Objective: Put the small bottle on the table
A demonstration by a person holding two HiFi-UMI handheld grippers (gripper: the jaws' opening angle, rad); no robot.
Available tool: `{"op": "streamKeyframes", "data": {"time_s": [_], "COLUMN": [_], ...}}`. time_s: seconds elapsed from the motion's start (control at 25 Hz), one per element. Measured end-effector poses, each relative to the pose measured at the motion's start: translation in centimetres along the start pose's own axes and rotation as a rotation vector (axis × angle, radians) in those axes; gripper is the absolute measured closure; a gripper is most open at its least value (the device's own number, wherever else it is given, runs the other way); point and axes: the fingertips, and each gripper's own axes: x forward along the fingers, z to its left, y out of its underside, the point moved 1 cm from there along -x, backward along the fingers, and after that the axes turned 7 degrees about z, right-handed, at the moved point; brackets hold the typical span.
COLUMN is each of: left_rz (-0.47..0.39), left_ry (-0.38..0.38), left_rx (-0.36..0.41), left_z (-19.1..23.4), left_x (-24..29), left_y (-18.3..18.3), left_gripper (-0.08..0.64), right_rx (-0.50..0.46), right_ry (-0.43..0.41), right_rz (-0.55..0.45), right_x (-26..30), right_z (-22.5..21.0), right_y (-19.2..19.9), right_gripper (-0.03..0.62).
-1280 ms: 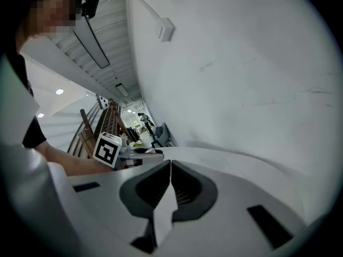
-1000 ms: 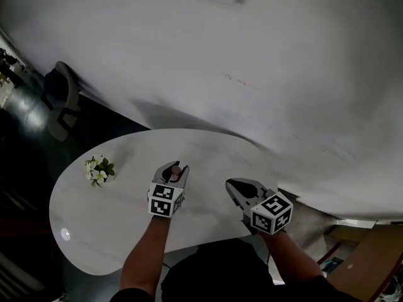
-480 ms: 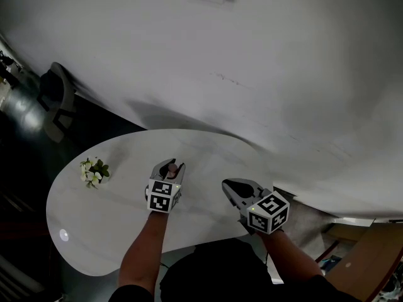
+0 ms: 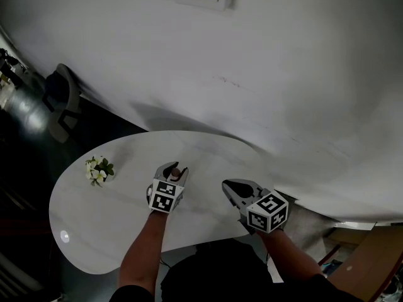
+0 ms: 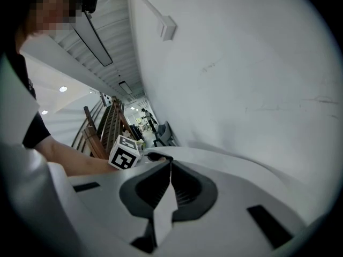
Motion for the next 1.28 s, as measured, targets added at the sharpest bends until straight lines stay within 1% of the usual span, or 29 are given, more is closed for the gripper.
{"op": "streamKeyframes", "data": {"time_s": [0.16,0.4,0.52,0.72,0.8,0.88,0.96,1.08,1.28], "left_rz": [-0.013,-0.085,-0.117,-0.241,-0.268,-0.289,-0.328,-0.404,-0.474], "left_ry": [-0.002,-0.011,-0.007,0.052,0.064,0.056,0.023,-0.002,-0.053], "left_rx": [0.046,0.068,0.078,0.067,0.068,0.069,0.058,0.007,-0.053], "left_z": [-0.2,-0.2,-0.4,-1.2,-1.3,-1.3,-1.2,-1.3,-1.1], "left_x": [-1.5,-5.1,-7.3,-12.1,-13.9,-15.7,-17.9,-21.2,-25.0], "left_y": [-0.4,-1.5,-1.9,-2.5,-2.8,-2.9,-2.9,-2.7,-2.1], "left_gripper": [0.391,0.388,0.388,0.39,0.39,0.391,0.395,0.425,0.433], "right_rx": [-0.017,-0.036,-0.066,-0.13,-0.154,-0.174,-0.184,-0.187,-0.178], "right_ry": [0.002,0.028,0.035,0.075,0.091,0.103,0.109,0.12,0.102], "right_rz": [-0.009,-0.03,-0.047,-0.067,-0.066,-0.066,-0.07,-0.085,-0.108], "right_x": [-0.3,-0.7,-1.1,-2.2,-2.6,-3.1,-3.5,-3.9,-4.0], "right_z": [0.9,2.7,4.2,6.9,7.7,8.6,9.7,11.0,12.4], "right_y": [-0.6,-1.5,-2.3,-3.3,-3.6,-3.9,-3.9,-3.9,-4.2], "right_gripper": [0.58,0.58,0.58,0.58,0.58,0.58,0.58,0.58,0.58]}}
